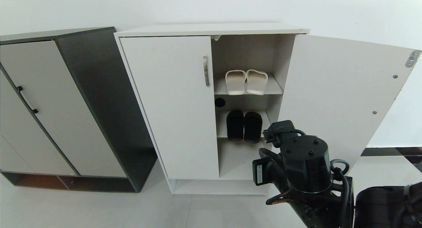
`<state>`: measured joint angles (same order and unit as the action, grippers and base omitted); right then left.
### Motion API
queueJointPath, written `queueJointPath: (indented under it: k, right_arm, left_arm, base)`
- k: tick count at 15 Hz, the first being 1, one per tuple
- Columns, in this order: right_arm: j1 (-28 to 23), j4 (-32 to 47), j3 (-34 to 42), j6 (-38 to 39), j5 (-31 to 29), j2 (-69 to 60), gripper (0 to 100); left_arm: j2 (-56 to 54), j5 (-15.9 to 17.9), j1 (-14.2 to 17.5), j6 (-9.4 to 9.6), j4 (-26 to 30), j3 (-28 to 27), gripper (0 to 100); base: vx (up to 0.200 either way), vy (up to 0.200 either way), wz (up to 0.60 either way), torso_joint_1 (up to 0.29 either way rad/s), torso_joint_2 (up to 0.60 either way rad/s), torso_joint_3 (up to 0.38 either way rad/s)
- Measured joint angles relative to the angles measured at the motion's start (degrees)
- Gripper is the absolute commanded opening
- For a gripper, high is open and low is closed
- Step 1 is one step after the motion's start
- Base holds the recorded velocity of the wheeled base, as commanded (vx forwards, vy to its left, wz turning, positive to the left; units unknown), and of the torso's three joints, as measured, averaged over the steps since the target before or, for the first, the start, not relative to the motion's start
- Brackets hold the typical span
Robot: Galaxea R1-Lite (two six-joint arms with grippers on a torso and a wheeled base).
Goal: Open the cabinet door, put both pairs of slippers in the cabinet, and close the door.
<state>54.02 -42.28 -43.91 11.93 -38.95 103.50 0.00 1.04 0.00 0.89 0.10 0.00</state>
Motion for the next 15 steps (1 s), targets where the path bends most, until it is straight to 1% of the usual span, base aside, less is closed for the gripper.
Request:
queueJointPath:
  k: [7,11,15]
  right_arm:
    - [-0.3,0.0,0.0,0.0,0.4,0.4,0]
    - [-0.3,0.0,0.1,0.0,0.4,0.5,0]
    - [-0.3,-0.1,0.1,0.0,0.4,0.6,0]
  left_arm:
    - [0.0,0.0,0.0,-0.05,0.0,0.0,0]
    - [0.0,0.0,0.0,-0.07,0.1,0.0,0]
    - [0.0,0.0,0.0,-0.07,0.0,0.0,0]
  base:
    - [0.0,0.0,0.0,0.0,0.0,0.0]
    - [0.0,0.0,0.0,0.012,-0.2,-0.288]
    - [0.0,0.0,0.0,0.066,-0.52,-0.359]
